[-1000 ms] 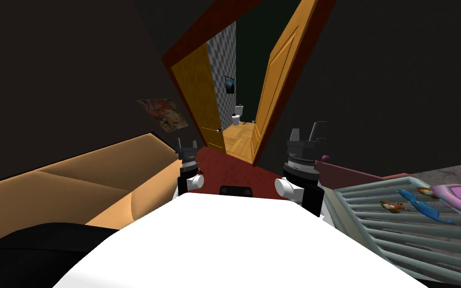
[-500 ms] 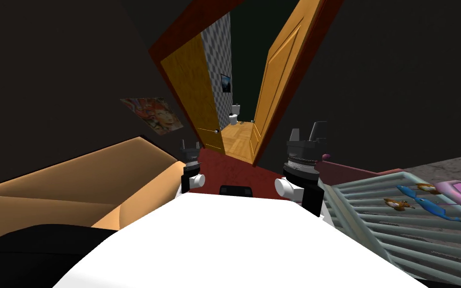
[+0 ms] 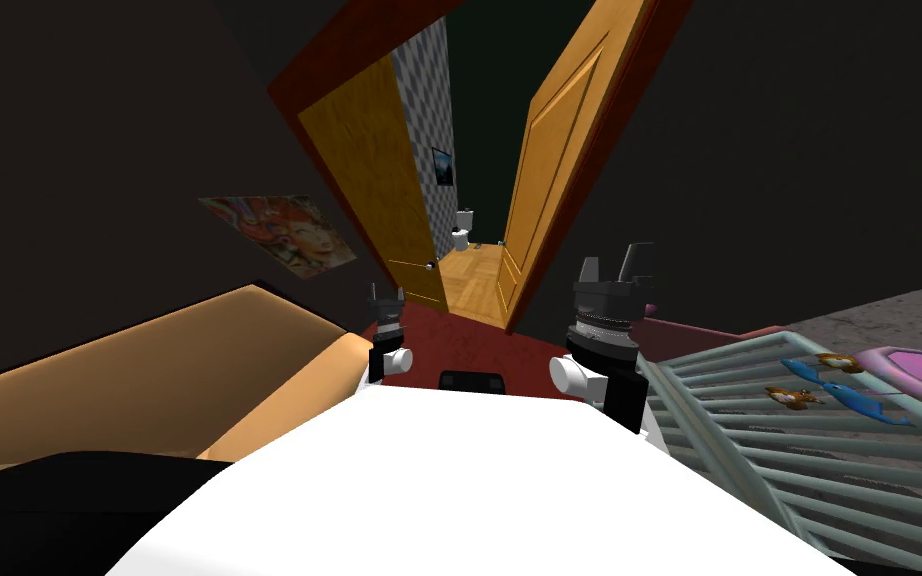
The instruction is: Push the door open
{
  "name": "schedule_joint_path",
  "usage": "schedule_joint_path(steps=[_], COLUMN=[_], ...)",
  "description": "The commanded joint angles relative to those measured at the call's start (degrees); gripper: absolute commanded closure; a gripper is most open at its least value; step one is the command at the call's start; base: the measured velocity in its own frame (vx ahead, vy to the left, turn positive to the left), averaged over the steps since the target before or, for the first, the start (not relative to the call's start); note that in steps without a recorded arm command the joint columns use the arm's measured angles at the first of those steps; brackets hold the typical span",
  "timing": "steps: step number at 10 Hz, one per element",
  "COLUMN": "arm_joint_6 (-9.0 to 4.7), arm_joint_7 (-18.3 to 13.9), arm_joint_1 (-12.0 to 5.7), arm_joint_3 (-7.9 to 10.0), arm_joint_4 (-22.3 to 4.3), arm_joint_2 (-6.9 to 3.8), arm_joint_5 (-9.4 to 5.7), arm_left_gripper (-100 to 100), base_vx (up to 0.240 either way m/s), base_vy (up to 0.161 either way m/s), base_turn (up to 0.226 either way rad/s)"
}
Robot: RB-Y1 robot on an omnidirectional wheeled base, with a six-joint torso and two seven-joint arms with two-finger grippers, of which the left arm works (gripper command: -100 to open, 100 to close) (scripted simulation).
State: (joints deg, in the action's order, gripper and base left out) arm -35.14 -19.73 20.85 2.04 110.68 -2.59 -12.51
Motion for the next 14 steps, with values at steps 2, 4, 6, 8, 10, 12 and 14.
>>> schedule_joint_path(steps=[2, 4, 6, 8, 10, 12, 14], arm_joint_6=[-0.88, -1.5, -2.15, -2.8, -3.48, -4.17, -4.87], arm_joint_7=[-2.1, -3.6, -5.3, -6.9, -8.6, -10.3, -12.1], arm_joint_1=[-1.62, -2.63, -3.69, -4.75, -5.87, -7.0, -8.13], arm_joint_3=[0.01, -0.08, -0.18, -0.28, -0.39, -0.49, -0.6], arm_joint_4=[-3.7, -6.3, -9.1, -11.8, -14.7, -17.6, -20.5], arm_joint_2=[-0.63, -1.0, -1.32, -1.64, -1.84, -2.04, -2.2], arm_joint_5=[-1.15, -2.04, -2.96, -3.89, -4.86, -5.85, -6.84], arm_left_gripper=[-100, -100, -100, -100, -100, -100, -100], base_vx=[0.075, 0.072, 0.066, 0.076, 0.057, 0.063, 0.071], base_vy=[0.099, 0.114, 0.119, 0.126, 0.122, 0.122, 0.137], base_turn=[-0.135, -0.134, -0.156, -0.143, -0.147, -0.155, -0.145])
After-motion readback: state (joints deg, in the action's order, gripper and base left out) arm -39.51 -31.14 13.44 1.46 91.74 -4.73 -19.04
